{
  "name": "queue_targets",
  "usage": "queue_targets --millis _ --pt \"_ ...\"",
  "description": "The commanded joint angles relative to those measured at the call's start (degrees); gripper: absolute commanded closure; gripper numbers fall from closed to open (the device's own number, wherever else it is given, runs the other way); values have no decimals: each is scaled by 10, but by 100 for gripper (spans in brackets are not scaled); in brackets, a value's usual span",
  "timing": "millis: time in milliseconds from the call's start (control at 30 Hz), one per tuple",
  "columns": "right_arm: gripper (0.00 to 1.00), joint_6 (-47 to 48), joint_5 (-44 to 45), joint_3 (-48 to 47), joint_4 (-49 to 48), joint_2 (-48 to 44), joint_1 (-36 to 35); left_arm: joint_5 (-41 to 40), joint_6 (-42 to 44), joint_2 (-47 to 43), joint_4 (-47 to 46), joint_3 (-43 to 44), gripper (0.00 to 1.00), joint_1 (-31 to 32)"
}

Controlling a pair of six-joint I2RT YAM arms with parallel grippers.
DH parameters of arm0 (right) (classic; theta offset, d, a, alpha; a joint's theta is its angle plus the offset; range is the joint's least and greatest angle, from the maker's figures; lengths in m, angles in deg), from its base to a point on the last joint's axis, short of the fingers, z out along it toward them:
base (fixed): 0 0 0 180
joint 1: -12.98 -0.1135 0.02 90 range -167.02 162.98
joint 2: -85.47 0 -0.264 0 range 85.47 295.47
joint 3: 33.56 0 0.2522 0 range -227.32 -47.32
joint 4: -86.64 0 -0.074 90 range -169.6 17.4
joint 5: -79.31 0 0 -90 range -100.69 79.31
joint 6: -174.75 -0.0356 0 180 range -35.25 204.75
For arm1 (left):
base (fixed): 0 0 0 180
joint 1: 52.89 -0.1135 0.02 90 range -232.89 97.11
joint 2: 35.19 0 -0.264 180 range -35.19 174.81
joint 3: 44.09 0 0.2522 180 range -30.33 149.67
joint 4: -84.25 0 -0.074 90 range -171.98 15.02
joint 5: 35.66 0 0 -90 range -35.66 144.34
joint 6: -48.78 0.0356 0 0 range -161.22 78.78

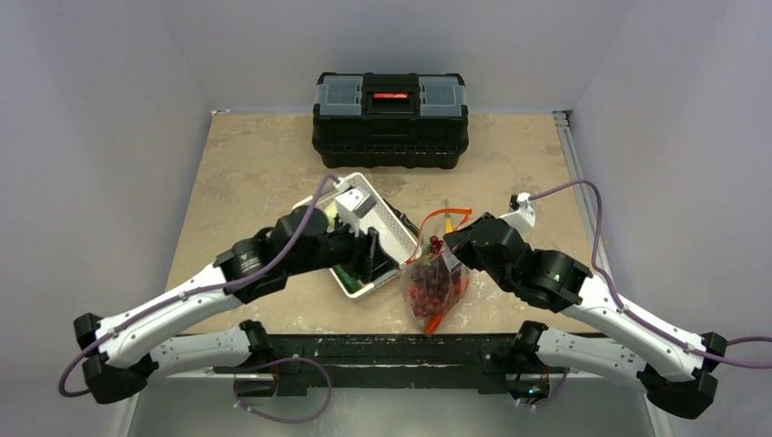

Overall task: Place the food in the zip-top bag and seal the zipper
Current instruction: Zip the zipper food storage bag at the center of the board.

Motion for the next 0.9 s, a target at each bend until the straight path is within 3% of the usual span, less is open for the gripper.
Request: queue_targets --millis 0,167,367,667,800,867 --pt "100 -21 29 1 -19 -8 -1 -92 -59 -91 -100 -108 43 18" --pt "100 -20 24 1 -22 -4 -1 -214 -92 -78 -64 -109 42 77" --pt "100 -20 26 2 -22 -7 -1 -292 -115 -50 -175 -158 44 135" --pt "100 -14 31 3 -17 -16 -1 -288 -69 2 -293 -177 65 156" --pt "100 -6 39 4 -14 -21 -1 -276 -58 -3 -332 -200 81 158" --pt "100 -5 43 2 -10 -24 -1 -274 -58 -8 -339 -208 79 158"
